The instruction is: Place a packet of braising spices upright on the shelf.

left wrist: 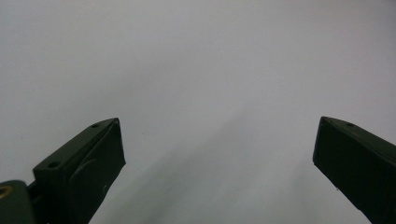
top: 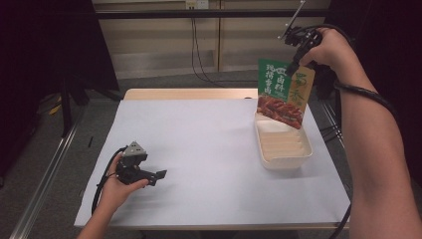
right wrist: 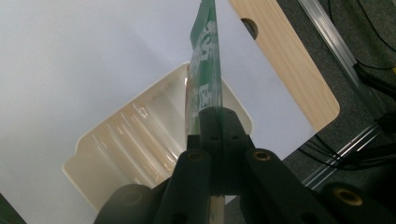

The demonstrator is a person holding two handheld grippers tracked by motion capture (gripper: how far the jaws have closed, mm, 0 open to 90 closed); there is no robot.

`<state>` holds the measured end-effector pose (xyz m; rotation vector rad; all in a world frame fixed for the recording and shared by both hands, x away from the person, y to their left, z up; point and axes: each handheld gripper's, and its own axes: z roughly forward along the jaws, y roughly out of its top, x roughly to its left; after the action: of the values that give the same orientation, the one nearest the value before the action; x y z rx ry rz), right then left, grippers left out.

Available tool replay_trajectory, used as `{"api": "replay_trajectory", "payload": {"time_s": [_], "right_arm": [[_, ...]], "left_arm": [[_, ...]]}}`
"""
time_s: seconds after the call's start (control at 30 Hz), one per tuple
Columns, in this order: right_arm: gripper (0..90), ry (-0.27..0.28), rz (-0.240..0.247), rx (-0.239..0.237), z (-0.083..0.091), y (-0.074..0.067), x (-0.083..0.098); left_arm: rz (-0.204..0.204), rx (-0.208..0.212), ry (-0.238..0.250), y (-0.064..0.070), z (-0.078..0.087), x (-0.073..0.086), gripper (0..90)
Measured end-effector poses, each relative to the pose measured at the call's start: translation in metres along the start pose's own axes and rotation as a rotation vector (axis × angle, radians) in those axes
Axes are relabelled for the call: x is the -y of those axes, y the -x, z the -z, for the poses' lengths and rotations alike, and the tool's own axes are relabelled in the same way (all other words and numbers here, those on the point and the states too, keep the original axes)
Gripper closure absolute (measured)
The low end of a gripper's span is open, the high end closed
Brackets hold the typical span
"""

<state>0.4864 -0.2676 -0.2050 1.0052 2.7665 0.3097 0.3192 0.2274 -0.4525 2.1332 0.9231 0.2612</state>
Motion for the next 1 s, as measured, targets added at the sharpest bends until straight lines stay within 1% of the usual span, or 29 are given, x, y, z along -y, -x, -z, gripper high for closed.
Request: {"api": "replay_trajectory", "payload": {"time_s": [0.03,0.07,0.2,0.23,0.3,0.33,0.37,0.43,0.5,0.67,0.73,0.77,0.9,0.93,1.0], "right_arm": [[90.0,0.001,-0.001,0.002,0.0,0.0,0.0],[90.0,0.0,-0.003,0.001,-0.001,0.0,0.0],[90.0,0.0,0.001,-0.003,-0.002,0.001,0.0],[90.0,0.002,0.003,-0.002,-0.003,0.001,0.0],[90.0,-0.001,0.007,-0.009,-0.005,0.001,0.0],[90.0,0.002,0.005,-0.005,-0.006,0.001,0.001],[90.0,-0.002,0.005,-0.008,-0.007,0.001,0.001],[90.0,0.001,0.013,-0.005,-0.009,0.001,0.002],[90.0,0.006,0.01,-0.006,-0.01,0.001,0.002],[90.0,0.007,0.02,-0.011,-0.01,0.0,0.001],[90.0,0.01,0.019,-0.004,-0.011,0.0,0.0],[90.0,0.011,0.023,-0.006,-0.012,0.0,0.0],[90.0,0.003,0.024,0.001,-0.011,0.0,-0.003],[90.0,0.003,0.024,-0.001,-0.011,0.0,-0.003],[90.0,0.004,0.027,0.001,-0.011,0.001,-0.003]], "left_arm": [[-0.005,0.0,-0.004,0.0,0.0,0.0,2.0],[0.0,-0.002,0.002,0.0,0.0,0.0,2.0],[0.0,0.001,0.003,0.0,-0.001,0.0,2.1],[-0.002,-0.007,0.002,0.001,-0.001,0.0,2.1],[0.0,-0.001,0.001,0.0,0.0,0.0,2.1],[-0.006,-0.001,-0.005,-0.001,0.0,0.0,2.1],[-0.006,-0.003,0.0,0.0,0.0,0.0,2.1],[-0.007,-0.002,-0.005,-0.001,0.0,0.0,2.2],[0.001,-0.01,0.0,0.001,-0.001,0.0,2.2],[0.001,-0.01,0.003,0.001,-0.001,0.0,2.1],[-0.001,-0.013,0.004,0.001,0.0,0.0,2.2],[0.001,-0.005,0.012,0.001,-0.001,0.0,2.2],[-0.002,-0.004,0.007,0.001,0.0,0.001,2.2],[-0.009,-0.004,0.004,0.001,0.0,0.001,2.2],[-0.006,-0.007,-0.001,0.001,0.0,0.0,2.2]]}}
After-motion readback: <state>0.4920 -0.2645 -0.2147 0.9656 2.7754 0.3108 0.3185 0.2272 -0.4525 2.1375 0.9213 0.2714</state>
